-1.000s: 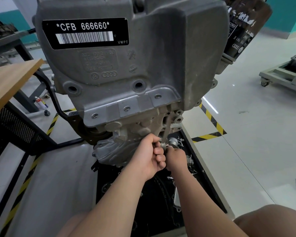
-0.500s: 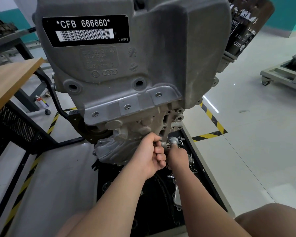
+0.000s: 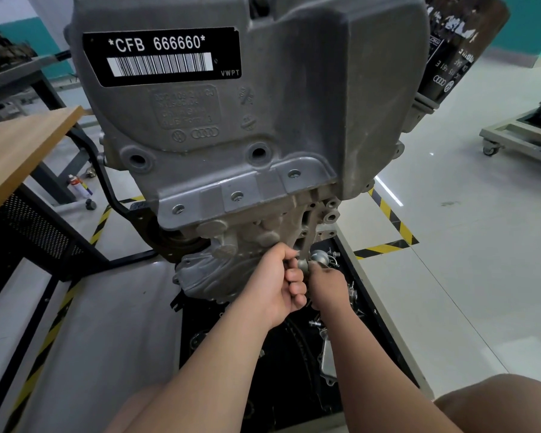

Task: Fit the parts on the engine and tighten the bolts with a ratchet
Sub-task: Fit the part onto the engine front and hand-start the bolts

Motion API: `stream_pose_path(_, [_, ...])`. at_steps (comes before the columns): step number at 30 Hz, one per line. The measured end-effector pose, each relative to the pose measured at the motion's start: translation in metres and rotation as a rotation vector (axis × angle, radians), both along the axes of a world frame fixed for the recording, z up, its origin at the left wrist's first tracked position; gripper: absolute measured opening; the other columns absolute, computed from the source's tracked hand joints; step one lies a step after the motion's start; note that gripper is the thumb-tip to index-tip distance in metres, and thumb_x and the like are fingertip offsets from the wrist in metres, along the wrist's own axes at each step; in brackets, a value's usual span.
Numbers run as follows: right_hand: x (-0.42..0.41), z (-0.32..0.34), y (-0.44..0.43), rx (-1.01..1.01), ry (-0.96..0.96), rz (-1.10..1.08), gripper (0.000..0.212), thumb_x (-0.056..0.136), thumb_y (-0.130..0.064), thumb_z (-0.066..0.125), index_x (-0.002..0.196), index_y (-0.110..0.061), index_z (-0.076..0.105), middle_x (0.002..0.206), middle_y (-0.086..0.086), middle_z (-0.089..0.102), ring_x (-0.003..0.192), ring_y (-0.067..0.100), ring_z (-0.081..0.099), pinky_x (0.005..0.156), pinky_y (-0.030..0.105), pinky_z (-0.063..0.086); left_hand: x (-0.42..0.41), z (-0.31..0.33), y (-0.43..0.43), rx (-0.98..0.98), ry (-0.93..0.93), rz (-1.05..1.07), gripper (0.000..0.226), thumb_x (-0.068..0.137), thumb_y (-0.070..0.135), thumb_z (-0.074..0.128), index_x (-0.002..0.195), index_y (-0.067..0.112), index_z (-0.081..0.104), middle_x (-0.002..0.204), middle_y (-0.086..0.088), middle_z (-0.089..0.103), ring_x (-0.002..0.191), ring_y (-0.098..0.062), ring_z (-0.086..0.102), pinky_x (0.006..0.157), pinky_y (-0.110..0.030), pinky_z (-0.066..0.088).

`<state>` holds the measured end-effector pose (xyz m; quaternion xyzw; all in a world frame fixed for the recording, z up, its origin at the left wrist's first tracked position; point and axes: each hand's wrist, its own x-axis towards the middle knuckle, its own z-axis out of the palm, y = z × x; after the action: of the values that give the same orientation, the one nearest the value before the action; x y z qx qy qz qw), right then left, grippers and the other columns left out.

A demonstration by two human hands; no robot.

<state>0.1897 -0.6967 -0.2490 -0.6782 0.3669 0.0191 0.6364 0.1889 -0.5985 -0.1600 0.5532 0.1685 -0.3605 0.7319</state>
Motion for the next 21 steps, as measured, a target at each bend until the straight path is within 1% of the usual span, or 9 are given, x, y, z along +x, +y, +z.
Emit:
stream_pose_path(2, [-0.0004,0.0018,0.0000,0.026,-0.003,0.009,0.036,0.094,-0.021,0.049,0.060,-0.008,0.049,0.059,0.010,0.047,0.053,0.025,0.046,0.055,0.035,0.038,0.0000,0.0001,-0.0001,-0.001,-0.003,-0.001,0.022,0.084,0.029,0.045,0.064,0.022,0.037,0.048,0.008,0.026,0.037,-0.010,0.024,0.041,-0.018,0.028])
stream_pose_path(3, [0.0009,0.0016,-0.0005,0.016,-0.001,0.012,0.035,0.095,-0.020,0.046,0.063,-0.007,0.051,0.061,0.011,0.049,0.055,0.026,0.049,0.056,0.035,0.038,-0.0001,0.0001,-0.0002,-0.001,-0.002,0.000,0.022,0.084,0.028,0.045,0.064,0.022,0.037,0.048,0.008,0.026,0.037,-0.011,0.024,0.041,-0.018,0.028])
stream_pose_path(5, [0.0016,0.0026,0.0007,-0.029,0.015,0.027,0.036,0.100,-0.025,0.039,0.081,-0.002,0.060,0.076,0.014,0.058,0.074,0.033,0.060,0.066,0.037,0.045,0.0000,0.0004,0.0000,-0.001,0.001,0.004,0.022,0.084,0.028,0.045,0.064,0.022,0.038,0.048,0.008,0.027,0.037,-0.011,0.024,0.041,-0.018,0.027])
stream_pose_path(6, [0.0019,0.0020,0.0018,-0.043,0.016,0.044,0.037,0.100,-0.028,0.038,0.086,-0.002,0.061,0.079,0.014,0.059,0.079,0.034,0.062,0.070,0.038,0.045,0.0000,0.0004,0.0001,-0.002,0.003,0.004,0.022,0.084,0.028,0.045,0.064,0.022,0.038,0.048,0.008,0.027,0.037,-0.011,0.024,0.041,-0.018,0.027])
stream_pose_path(9, [0.0023,0.0005,0.0019,-0.027,0.009,0.058,0.035,0.098,-0.025,0.045,0.069,-0.007,0.054,0.065,0.008,0.054,0.062,0.026,0.054,0.063,0.036,0.041,-0.0001,0.0004,0.0000,-0.003,0.000,0.005,0.022,0.084,0.028,0.045,0.064,0.022,0.037,0.048,0.008,0.027,0.038,-0.010,0.024,0.041,-0.018,0.027])
stream_pose_path(13, [0.0027,0.0023,0.0007,-0.039,0.024,0.034,0.040,0.097,-0.031,0.041,0.073,-0.005,0.058,0.071,0.012,0.058,0.074,0.032,0.060,0.071,0.041,0.047,0.0000,0.0002,-0.0005,0.001,0.000,0.002,0.023,0.085,0.028,0.045,0.064,0.022,0.038,0.048,0.008,0.027,0.037,-0.010,0.025,0.040,-0.018,0.027])
stream_pose_path(15, [0.0029,0.0000,0.0006,0.008,0.009,0.037,0.035,0.095,-0.026,0.049,0.066,-0.007,0.056,0.063,0.010,0.054,0.063,0.028,0.055,0.065,0.039,0.046,0.0000,0.0000,-0.0004,-0.002,-0.001,-0.001,0.023,0.084,0.028,0.044,0.063,0.022,0.038,0.047,0.008,0.027,0.036,-0.010,0.025,0.040,-0.018,0.027])
stream_pose_path(18, [0.0015,-0.0018,-0.0008,0.081,-0.013,0.026,0.025,0.095,-0.021,0.049,0.074,-0.009,0.056,0.065,0.006,0.052,0.056,0.021,0.049,0.055,0.031,0.043,-0.0003,-0.0005,-0.0005,-0.004,-0.004,0.001,0.024,0.084,0.028,0.044,0.062,0.022,0.038,0.048,0.008,0.027,0.036,-0.010,0.025,0.040,-0.018,0.028])
stream_pose_path(21, [0.0020,-0.0040,-0.0018,0.064,0.021,0.007,0.036,0.096,-0.030,0.048,0.070,-0.006,0.057,0.064,0.011,0.057,0.056,0.027,0.055,0.051,0.031,0.043,-0.0003,-0.0008,-0.0001,-0.005,-0.006,-0.001,0.024,0.084,0.028,0.044,0.062,0.022,0.038,0.047,0.008,0.027,0.036,-0.010,0.025,0.040,-0.017,0.028])
